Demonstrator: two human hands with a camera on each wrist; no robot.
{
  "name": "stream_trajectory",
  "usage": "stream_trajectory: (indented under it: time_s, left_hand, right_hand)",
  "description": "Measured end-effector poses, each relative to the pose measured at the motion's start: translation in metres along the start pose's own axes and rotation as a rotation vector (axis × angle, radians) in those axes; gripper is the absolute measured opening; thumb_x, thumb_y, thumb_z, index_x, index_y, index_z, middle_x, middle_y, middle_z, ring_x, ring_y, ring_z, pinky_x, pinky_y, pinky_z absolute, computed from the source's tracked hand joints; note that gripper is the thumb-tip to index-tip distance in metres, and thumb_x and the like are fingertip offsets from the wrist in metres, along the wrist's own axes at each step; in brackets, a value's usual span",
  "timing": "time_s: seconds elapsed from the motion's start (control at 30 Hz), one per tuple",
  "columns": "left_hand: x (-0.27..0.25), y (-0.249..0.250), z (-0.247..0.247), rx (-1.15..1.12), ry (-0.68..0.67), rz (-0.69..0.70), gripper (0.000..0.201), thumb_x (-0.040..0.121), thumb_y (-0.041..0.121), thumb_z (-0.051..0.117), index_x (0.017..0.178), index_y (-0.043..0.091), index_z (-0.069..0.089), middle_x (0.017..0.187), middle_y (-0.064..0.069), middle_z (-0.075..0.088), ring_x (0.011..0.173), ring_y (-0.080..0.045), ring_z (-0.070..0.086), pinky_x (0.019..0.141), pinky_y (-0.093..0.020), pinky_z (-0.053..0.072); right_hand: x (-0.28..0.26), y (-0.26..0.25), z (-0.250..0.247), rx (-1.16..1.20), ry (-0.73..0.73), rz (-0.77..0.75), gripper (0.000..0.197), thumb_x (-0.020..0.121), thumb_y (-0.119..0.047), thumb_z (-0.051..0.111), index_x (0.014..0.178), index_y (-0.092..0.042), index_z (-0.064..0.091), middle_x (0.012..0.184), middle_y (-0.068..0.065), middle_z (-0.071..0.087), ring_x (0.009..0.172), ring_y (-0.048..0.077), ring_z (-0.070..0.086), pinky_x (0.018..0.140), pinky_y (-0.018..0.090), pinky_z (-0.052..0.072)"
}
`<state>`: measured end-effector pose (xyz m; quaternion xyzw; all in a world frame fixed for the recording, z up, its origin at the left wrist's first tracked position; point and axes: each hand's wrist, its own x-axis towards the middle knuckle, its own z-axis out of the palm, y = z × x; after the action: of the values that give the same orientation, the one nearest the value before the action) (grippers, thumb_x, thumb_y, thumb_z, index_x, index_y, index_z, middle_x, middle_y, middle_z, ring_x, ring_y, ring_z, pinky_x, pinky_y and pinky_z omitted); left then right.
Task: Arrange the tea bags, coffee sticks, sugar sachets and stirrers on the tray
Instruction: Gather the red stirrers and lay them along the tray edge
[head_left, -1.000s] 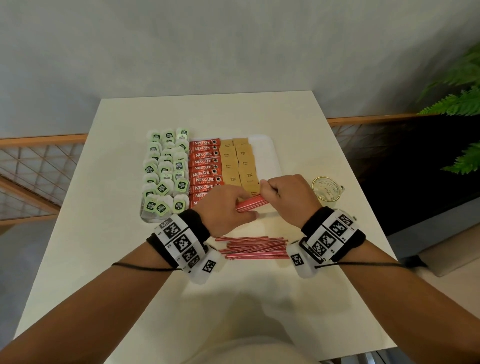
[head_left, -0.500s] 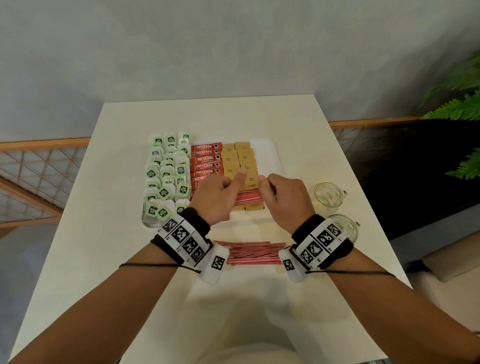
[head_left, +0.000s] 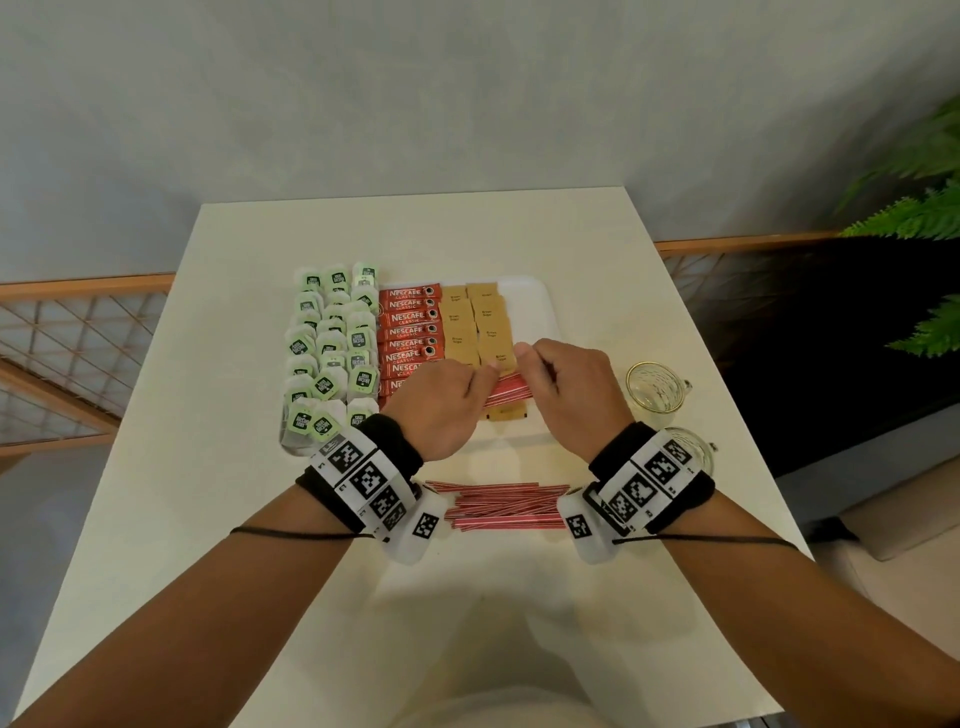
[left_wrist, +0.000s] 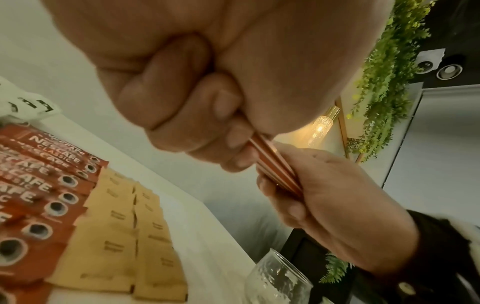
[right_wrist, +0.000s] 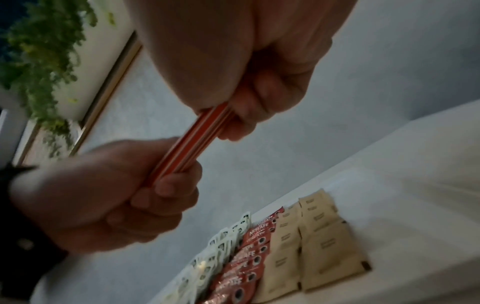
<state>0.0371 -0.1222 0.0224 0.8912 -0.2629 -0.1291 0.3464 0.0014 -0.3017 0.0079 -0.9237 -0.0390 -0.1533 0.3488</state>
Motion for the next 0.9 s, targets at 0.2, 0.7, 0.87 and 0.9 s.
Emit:
stream_trajectory:
  time_s: [0.2,0.7,0.87,0.9]
  left_hand:
    - [0.000,-0.007,-0.001,-0.041,0.063,-0.035,0.066,0.108,0.042,0.031,0.059,0.005,0.054,0.057,-0.013,0.059,0.049,-0.022,0.050,0.057,-0.034,0.042]
    - [0.025,-0.020,-0.025,0.193,-0.036,0.061,0.023,0.100,0.026,0.052,0.093,0.016,0.070,0.057,0.018,0.046,0.046,0.001,0.048,0.054,-0.019,0.034]
    - [0.052,-0.016,-0.032,0.203,-0.138,0.151,0.024,0.099,0.016,0.050,0.110,0.013,0.071,0.047,0.014,0.049,0.047,0.006,0.053,0.054,-0.010,0.033]
    - [0.061,-0.015,-0.032,0.207,-0.139,0.157,0.024,0.099,0.015,0.049,0.109,0.012,0.071,0.049,0.015,0.050,0.048,0.005,0.053,0.055,-0.013,0.035]
  right_hand:
    - [0.013,-0.011,-0.016,0.317,-0.031,0.360,0.057,0.108,-0.045,0.032,0.083,-0.014,0.073,0.062,0.005,0.069,0.050,0.016,0.063,0.053,0.027,0.050]
    - [-0.007,-0.013,-0.004,0.113,-0.564,0.110,0.047,0.106,-0.037,0.044,0.076,-0.008,0.063,0.063,-0.008,0.064,0.053,0.007,0.058,0.057,0.028,0.047]
    - [0.011,-0.014,0.000,-0.008,-0.719,-0.008,0.025,0.102,-0.041,0.053,0.104,-0.016,0.050,0.076,-0.004,0.060,0.059,0.006,0.056,0.056,0.025,0.044]
    - [0.016,-0.012,0.004,-0.046,-0.697,-0.013,0.023,0.104,-0.039,0.050,0.107,-0.016,0.047,0.077,-0.003,0.060,0.061,0.011,0.057,0.057,0.028,0.044]
